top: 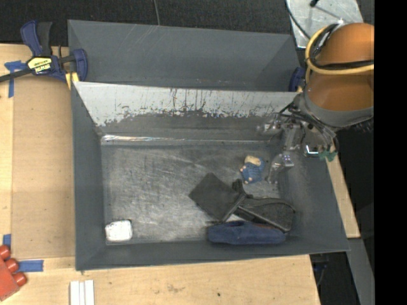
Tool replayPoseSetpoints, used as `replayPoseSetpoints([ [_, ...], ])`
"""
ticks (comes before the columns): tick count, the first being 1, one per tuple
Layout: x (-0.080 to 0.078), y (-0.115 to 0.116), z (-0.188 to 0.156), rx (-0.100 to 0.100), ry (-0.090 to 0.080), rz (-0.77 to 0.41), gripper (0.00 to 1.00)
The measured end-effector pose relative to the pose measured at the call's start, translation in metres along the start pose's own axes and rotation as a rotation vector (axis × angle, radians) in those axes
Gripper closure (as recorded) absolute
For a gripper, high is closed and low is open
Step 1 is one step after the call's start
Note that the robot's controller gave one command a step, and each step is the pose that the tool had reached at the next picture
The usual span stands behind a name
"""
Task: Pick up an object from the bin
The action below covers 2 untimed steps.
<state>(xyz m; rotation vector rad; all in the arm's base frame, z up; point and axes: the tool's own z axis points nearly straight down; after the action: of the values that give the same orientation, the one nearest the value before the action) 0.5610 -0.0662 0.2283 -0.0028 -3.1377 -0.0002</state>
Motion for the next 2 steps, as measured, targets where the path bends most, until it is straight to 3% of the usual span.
replayPoseSetpoints([
  [1, 0.009, 0.061, 0.158, -0.002, -0.017, 0.095, 0.0],
  [2, 0.04, 0.121, 0.127, -0.003, -0.004, 0.061, 0.0],
])
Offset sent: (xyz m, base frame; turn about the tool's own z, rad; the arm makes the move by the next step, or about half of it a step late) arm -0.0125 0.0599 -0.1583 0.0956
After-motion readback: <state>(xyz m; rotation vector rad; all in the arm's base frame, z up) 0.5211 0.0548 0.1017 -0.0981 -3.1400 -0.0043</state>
